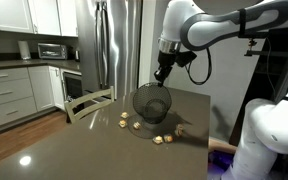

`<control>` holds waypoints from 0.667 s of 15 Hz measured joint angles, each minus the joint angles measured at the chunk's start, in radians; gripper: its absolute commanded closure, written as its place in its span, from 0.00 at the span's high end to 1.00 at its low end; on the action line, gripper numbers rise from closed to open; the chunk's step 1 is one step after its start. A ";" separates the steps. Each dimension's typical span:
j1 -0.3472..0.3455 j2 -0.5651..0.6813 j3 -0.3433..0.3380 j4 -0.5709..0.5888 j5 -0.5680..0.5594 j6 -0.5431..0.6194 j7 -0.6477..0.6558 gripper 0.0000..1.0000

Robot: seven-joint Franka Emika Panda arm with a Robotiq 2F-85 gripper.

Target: Empty the basket onto the counter

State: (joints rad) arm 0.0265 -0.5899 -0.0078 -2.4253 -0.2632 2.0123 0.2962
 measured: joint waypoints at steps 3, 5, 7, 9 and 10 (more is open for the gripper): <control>-0.010 0.000 -0.044 0.004 0.077 0.009 -0.048 0.01; -0.024 0.002 -0.065 0.004 0.106 0.014 -0.067 0.01; -0.042 0.006 -0.083 0.004 0.120 0.024 -0.083 0.01; -0.051 0.013 -0.108 0.004 0.158 0.045 -0.120 0.01; -0.052 0.016 -0.121 0.003 0.176 0.055 -0.138 0.01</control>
State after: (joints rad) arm -0.0255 -0.5736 -0.1288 -2.4218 -0.0872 2.0675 0.1582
